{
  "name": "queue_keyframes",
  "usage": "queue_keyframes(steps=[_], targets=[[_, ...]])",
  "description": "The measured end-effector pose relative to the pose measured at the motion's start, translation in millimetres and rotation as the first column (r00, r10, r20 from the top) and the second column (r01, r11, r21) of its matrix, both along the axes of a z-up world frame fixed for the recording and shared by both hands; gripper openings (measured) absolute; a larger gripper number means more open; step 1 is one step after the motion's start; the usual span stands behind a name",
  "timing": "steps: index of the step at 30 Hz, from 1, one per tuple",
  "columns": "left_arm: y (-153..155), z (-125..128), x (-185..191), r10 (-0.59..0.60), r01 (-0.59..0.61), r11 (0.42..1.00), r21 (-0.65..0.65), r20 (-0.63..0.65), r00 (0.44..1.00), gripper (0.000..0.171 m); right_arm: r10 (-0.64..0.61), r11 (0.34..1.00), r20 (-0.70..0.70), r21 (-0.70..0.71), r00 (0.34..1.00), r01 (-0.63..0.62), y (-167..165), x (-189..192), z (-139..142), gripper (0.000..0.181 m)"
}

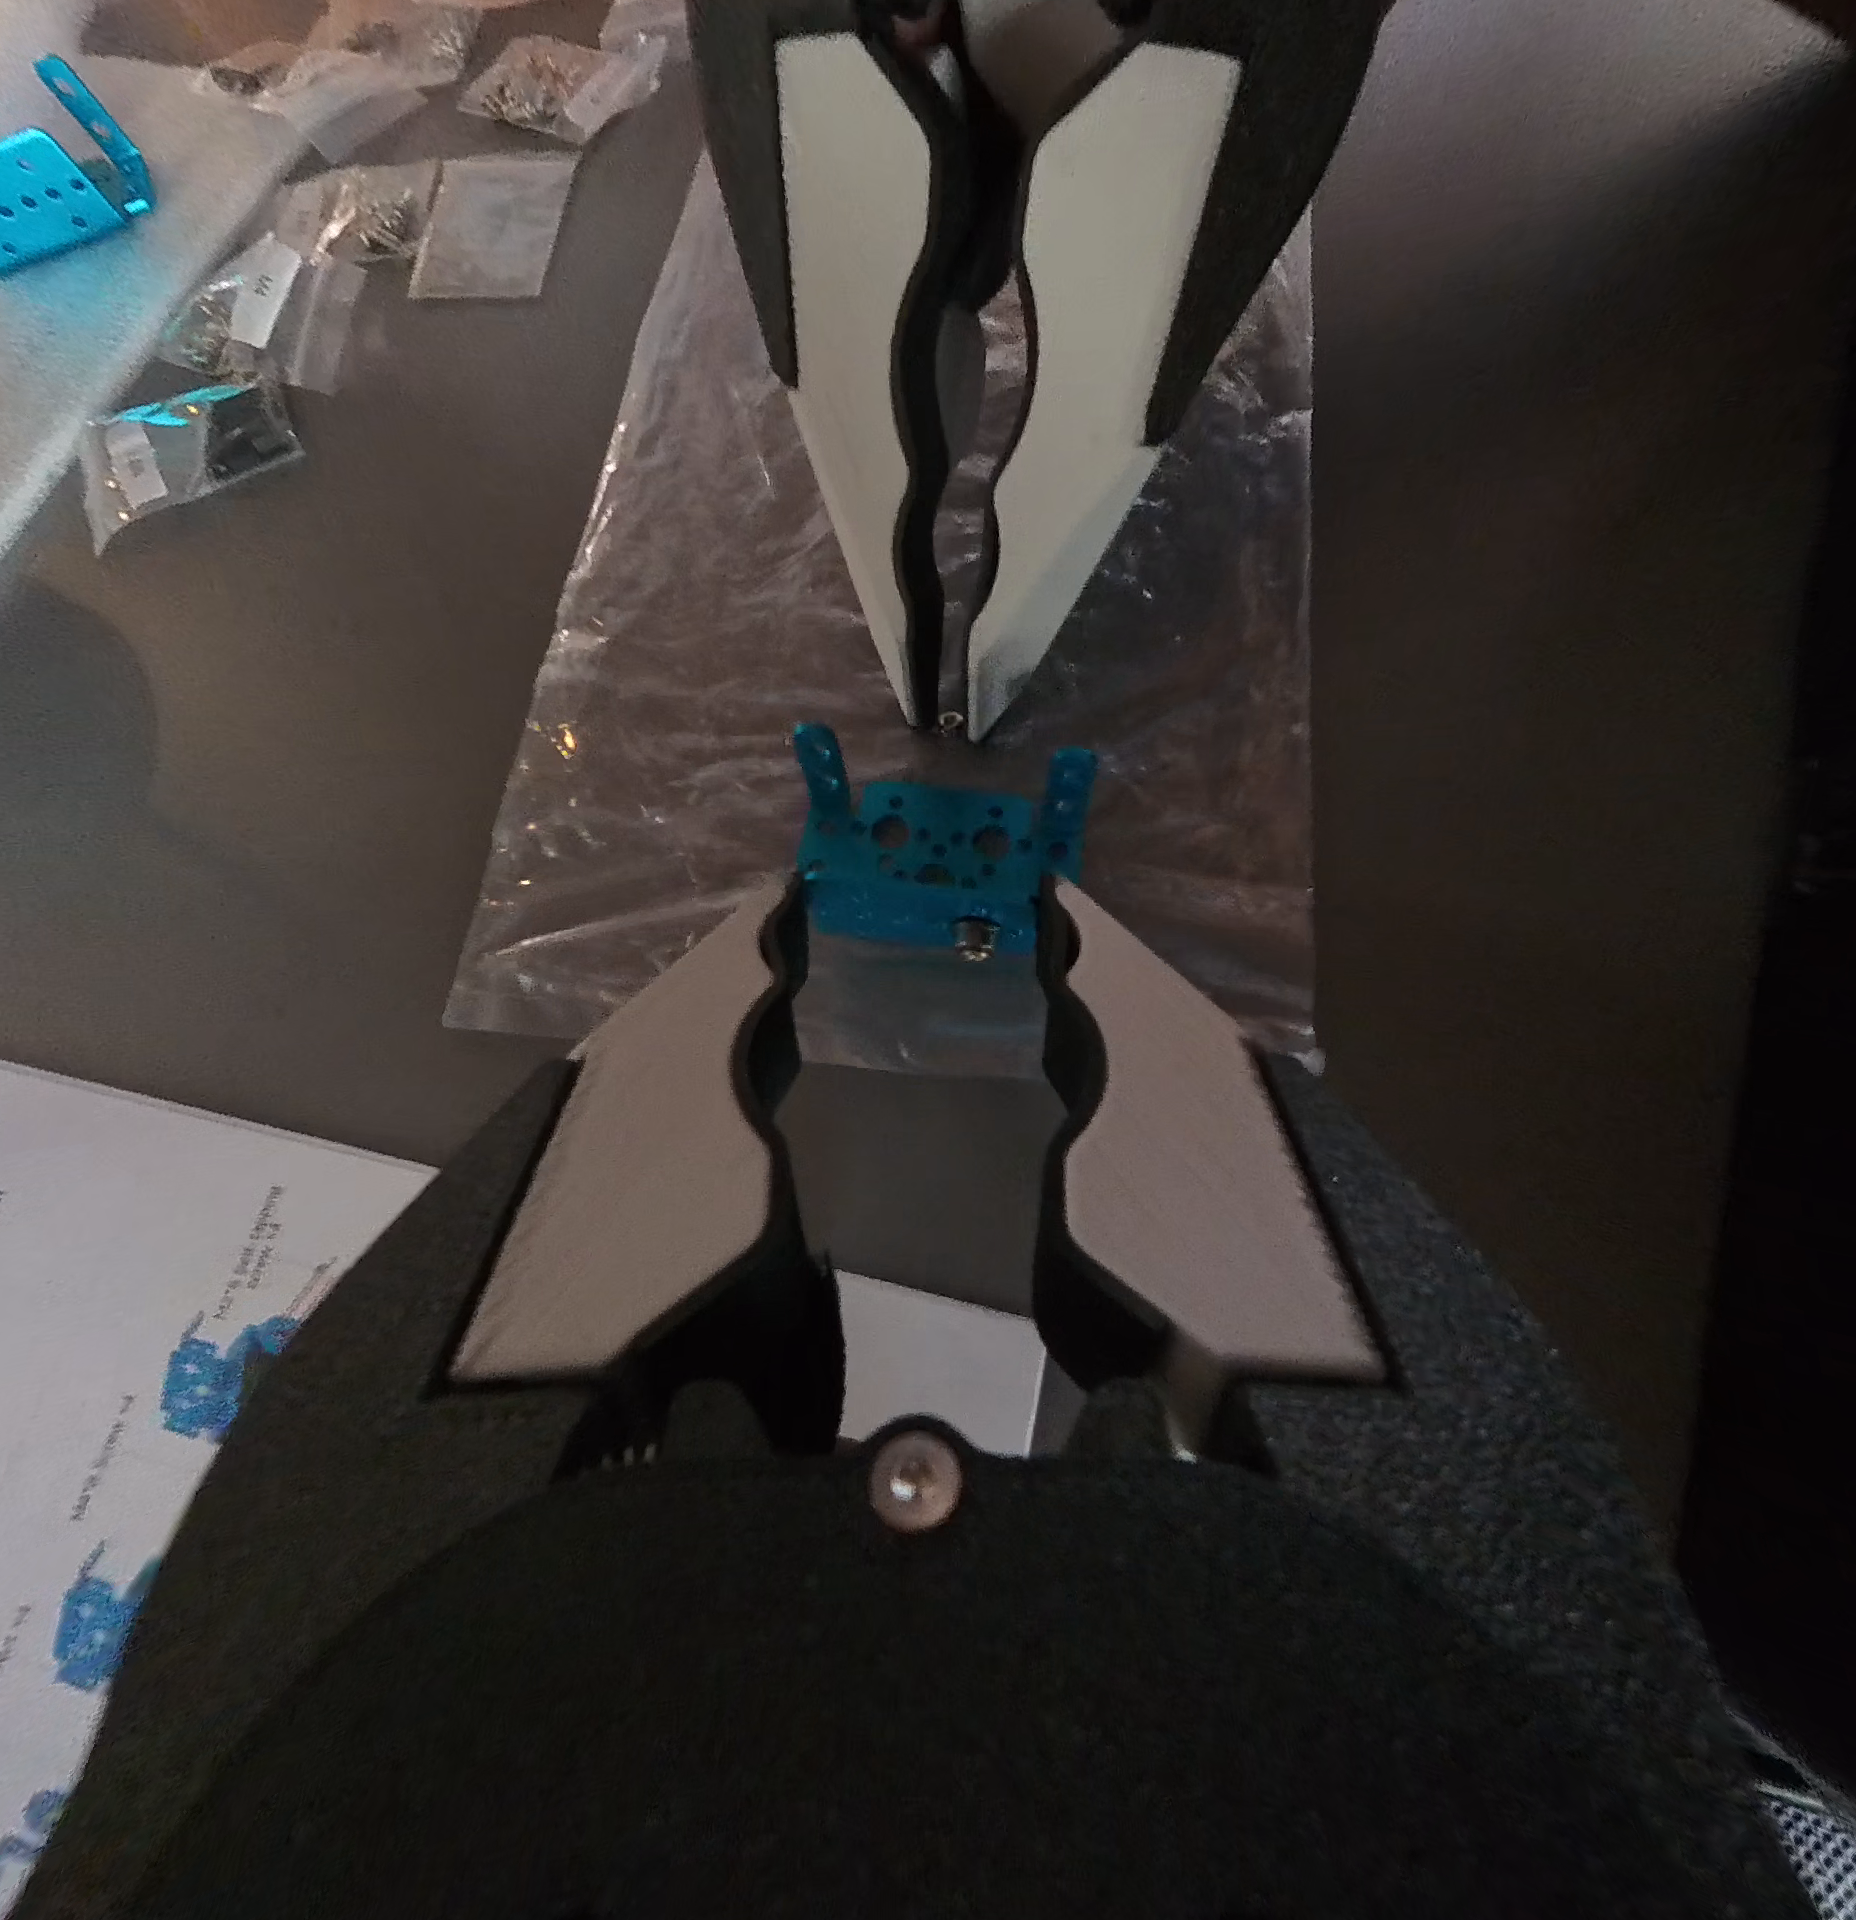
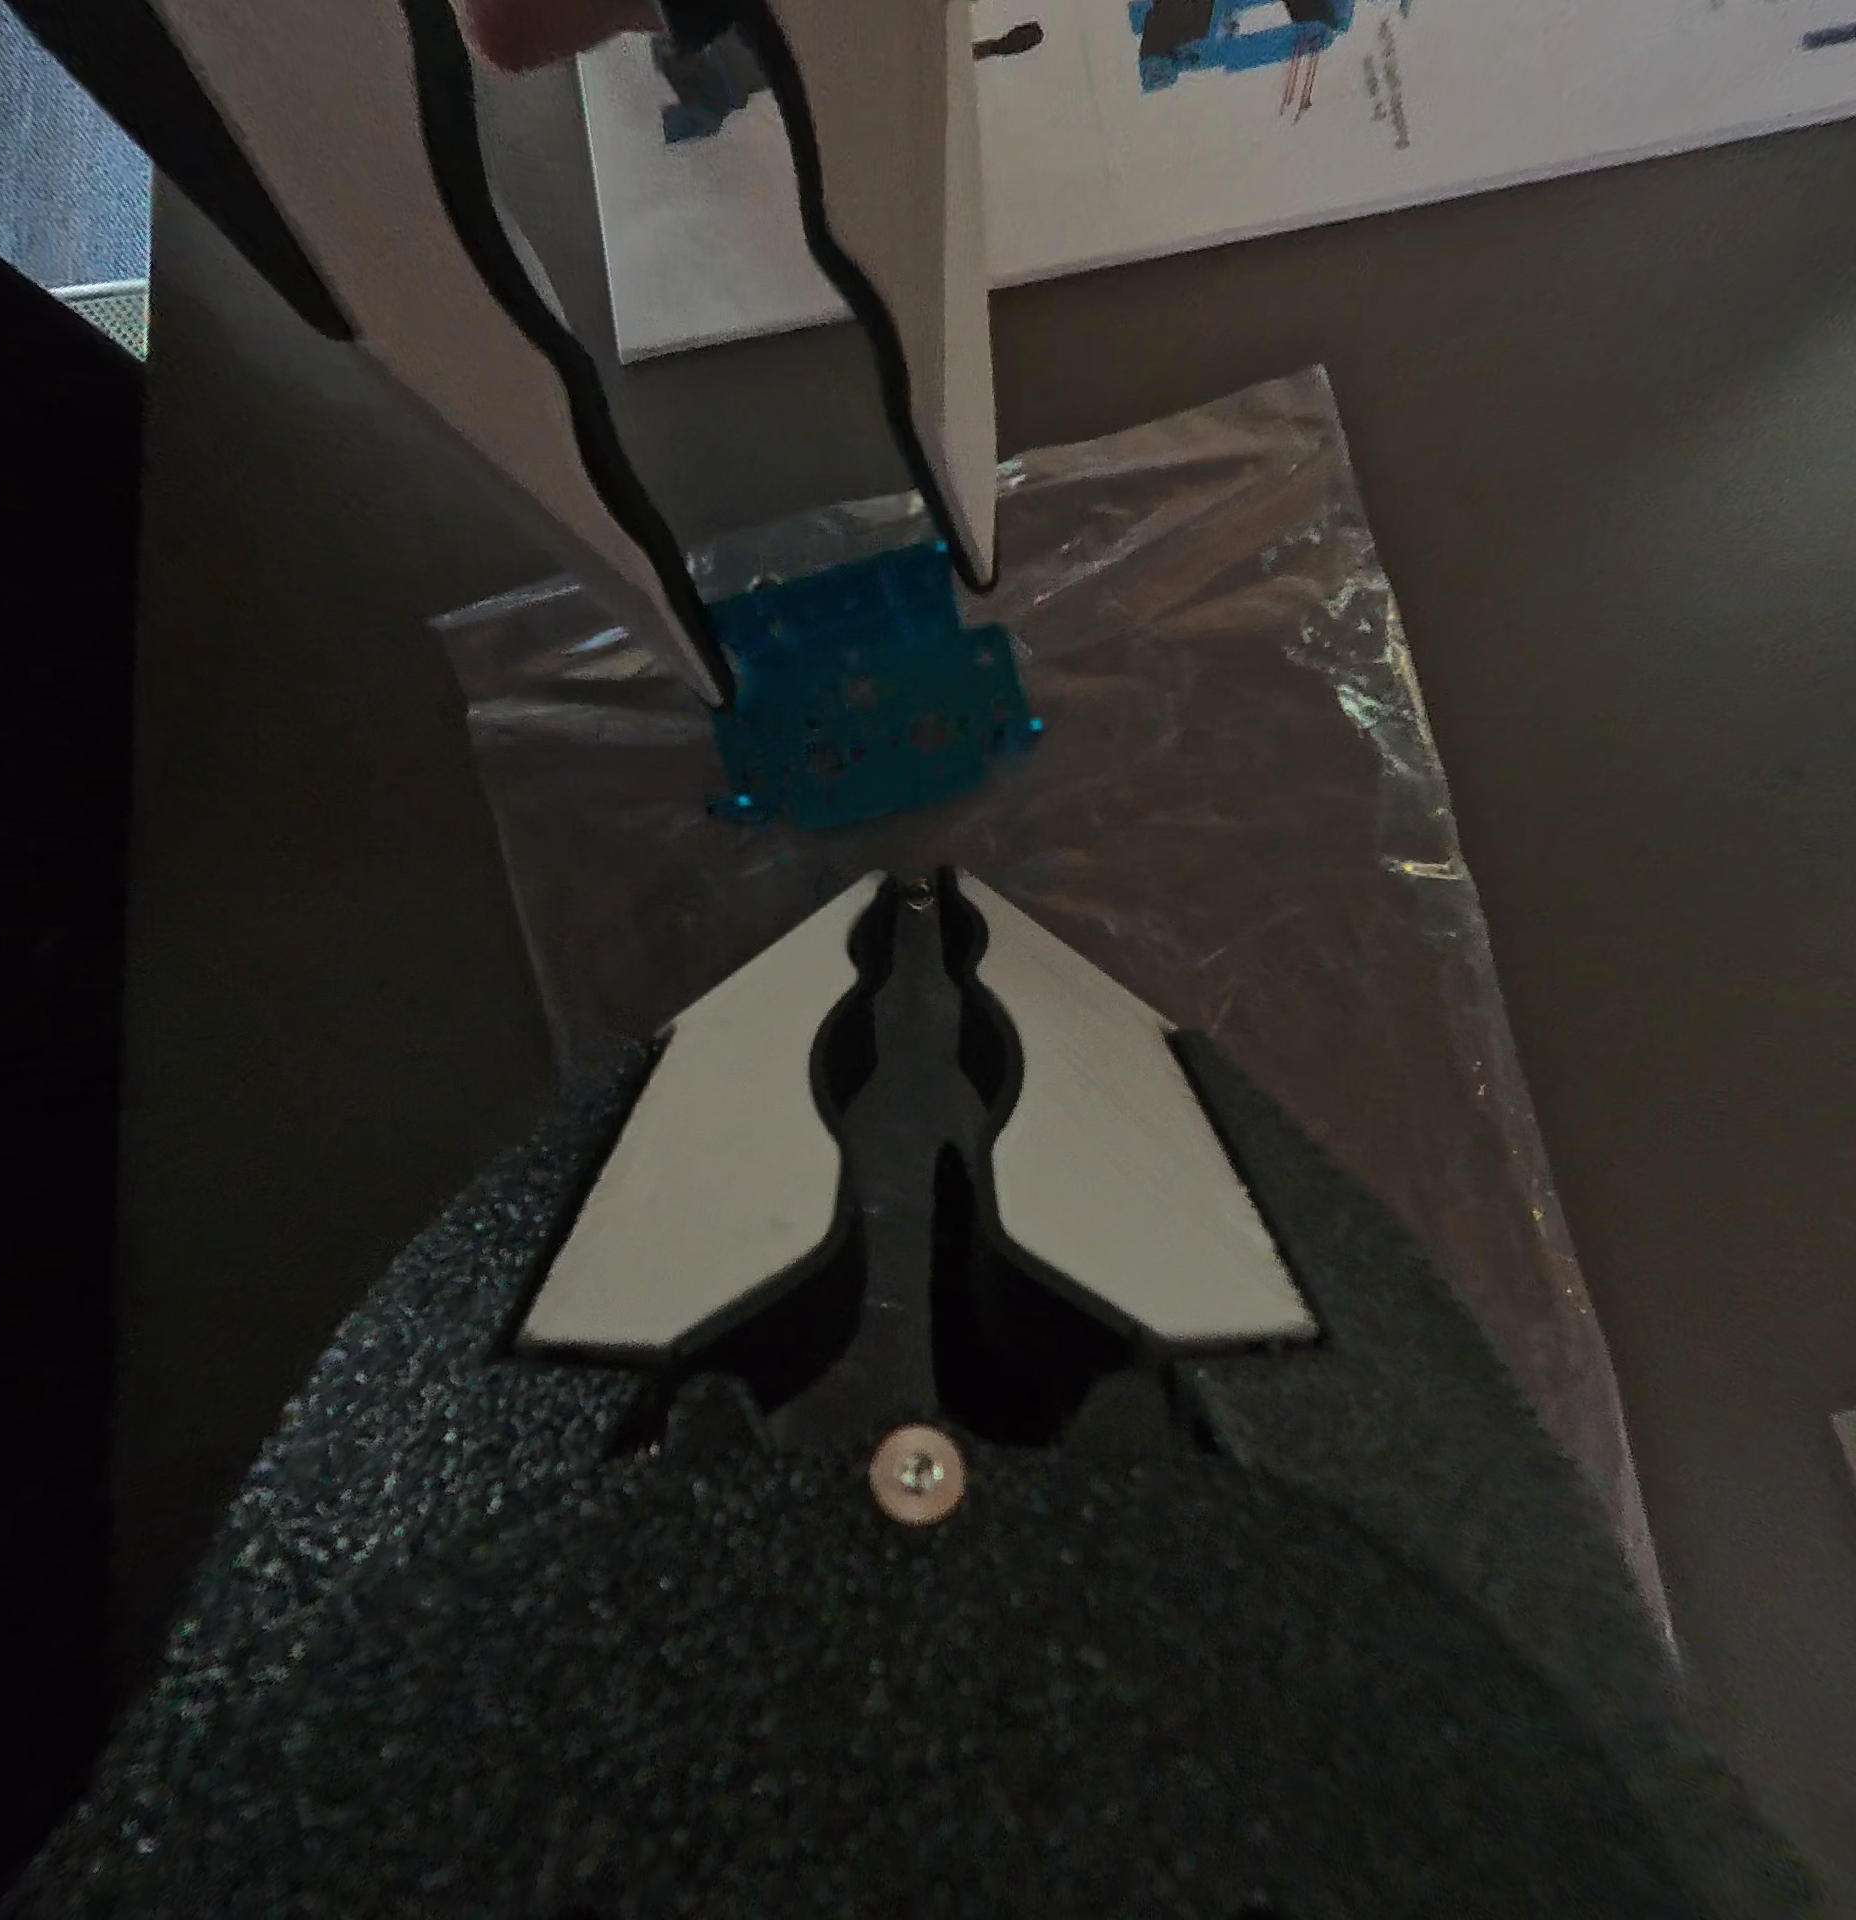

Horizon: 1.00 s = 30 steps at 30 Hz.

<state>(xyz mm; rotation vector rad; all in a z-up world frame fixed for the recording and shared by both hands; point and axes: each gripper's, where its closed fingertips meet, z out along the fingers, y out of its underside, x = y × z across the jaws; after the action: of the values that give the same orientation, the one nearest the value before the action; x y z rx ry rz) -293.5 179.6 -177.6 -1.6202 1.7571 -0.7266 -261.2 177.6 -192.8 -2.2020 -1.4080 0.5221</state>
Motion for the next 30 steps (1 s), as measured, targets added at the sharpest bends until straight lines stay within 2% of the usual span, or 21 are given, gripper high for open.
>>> queue_keyframes(steps=[4, 9, 14, 18, 24, 30], targets=[[-2.4, -4.8, -0.1, 0.009, -0.009, 1.000, 0.002, -0.009, 1.000, 0.044, 0.016, 1.000, 0.043, -0.017, 0.999, -0.015, -0.1, 0.0, -0.3, 0.006], [-3.7, 0.1, -11.7, 0.078, -0.078, 0.997, -0.004, -0.002, 0.997, 0.050, 0.015, 1.000, 0.027, -0.001, 1.000, -0.015, 0.2, -0.6, 0.5, 0.004], [-23.1, 4.2, -17.2, 0.122, -0.120, 0.990, -0.080, 0.017, 0.992, 0.044, -0.009, 1.000, -0.088, 0.010, 0.996, 0.010, -1.0, -2.2, 13.0, 0.005], [-30.8, -1.4, -15.8, 0.148, -0.147, 0.983, -0.110, 0.001, 0.989, 0.044, 0.027, 0.999, -0.231, 0.026, 0.973, -0.021, -4.1, -22.1, 31.9, 0.004], [-34.9, -4.4, -13.4, 0.153, -0.152, 0.980, -0.127, -0.006, 0.988, 0.044, 0.064, 0.998, -0.264, 0.000, 0.962, -0.066, -6.6, -41.5, 22.9, 0.004], [-36.6, -6.4, -10.8, 0.141, -0.142, 0.982, -0.125, -0.017, 0.990, 0.044, 0.059, 0.998, -0.276, -0.010, 0.959, -0.064, -5.5, -43.1, 20.4, 0.004]])
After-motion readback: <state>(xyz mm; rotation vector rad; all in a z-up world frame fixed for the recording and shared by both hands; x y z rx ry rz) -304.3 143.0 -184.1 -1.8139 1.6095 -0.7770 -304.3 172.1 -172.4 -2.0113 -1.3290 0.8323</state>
